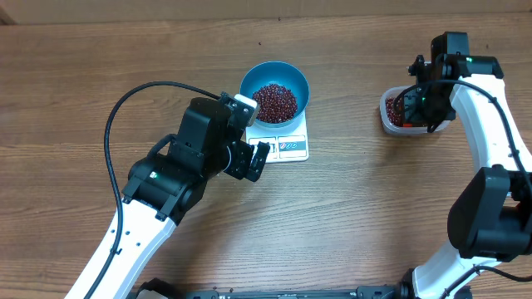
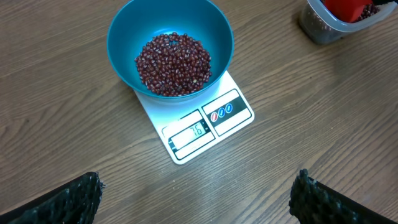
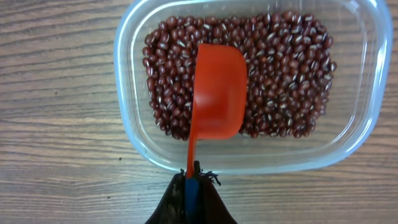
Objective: Scoop item into bowl and weigh 150g on scale
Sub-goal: 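Lower the red scoop into the beans with the right gripper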
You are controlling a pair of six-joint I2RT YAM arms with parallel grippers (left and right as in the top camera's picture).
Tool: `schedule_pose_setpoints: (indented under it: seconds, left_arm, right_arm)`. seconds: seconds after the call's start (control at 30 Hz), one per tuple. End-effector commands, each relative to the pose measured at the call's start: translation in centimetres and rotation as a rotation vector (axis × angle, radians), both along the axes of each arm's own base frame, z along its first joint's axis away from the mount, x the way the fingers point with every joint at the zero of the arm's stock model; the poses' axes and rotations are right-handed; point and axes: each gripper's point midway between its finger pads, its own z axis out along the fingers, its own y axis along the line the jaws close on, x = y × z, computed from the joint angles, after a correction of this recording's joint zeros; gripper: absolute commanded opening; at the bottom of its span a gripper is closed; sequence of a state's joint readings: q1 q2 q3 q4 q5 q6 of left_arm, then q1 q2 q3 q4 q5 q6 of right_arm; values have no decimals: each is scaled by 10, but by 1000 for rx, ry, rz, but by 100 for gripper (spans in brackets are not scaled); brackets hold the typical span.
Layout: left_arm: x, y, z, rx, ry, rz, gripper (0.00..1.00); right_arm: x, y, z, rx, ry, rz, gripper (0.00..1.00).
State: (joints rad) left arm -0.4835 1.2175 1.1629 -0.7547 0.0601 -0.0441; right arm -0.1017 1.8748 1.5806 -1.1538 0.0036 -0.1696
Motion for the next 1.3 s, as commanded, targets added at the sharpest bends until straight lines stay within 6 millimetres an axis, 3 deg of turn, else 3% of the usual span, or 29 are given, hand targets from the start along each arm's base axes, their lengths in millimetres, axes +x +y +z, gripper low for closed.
schedule_pose_setpoints:
  seconds: [0.0, 0.4, 0.6, 0.77, 0.93, 1.13, 1.27]
  left_arm:
    - [0, 0, -5, 13, 5, -16, 100]
    - [0, 0, -5, 13, 5, -16, 100]
    - [0, 0, -5, 13, 5, -16, 100]
    - [0, 0, -5, 13, 5, -16, 100]
    - [0, 0, -5, 13, 5, -16, 100]
    - [0, 0, -5, 13, 5, -16, 100]
    - [0, 0, -5, 13, 5, -16, 100]
  right_arm:
    - [1, 0, 3, -3, -17, 23, 4]
    - [5, -31, 6, -179, -29, -14, 4]
    - [6, -32, 6, -184, -30, -15, 4]
    - [5, -32, -8, -180, 9, -12, 4]
    - [4, -21, -26, -117, 50, 2, 4]
    - [5, -12, -27, -61, 44, 12, 4]
    - [5, 7, -27, 35, 38, 85, 4]
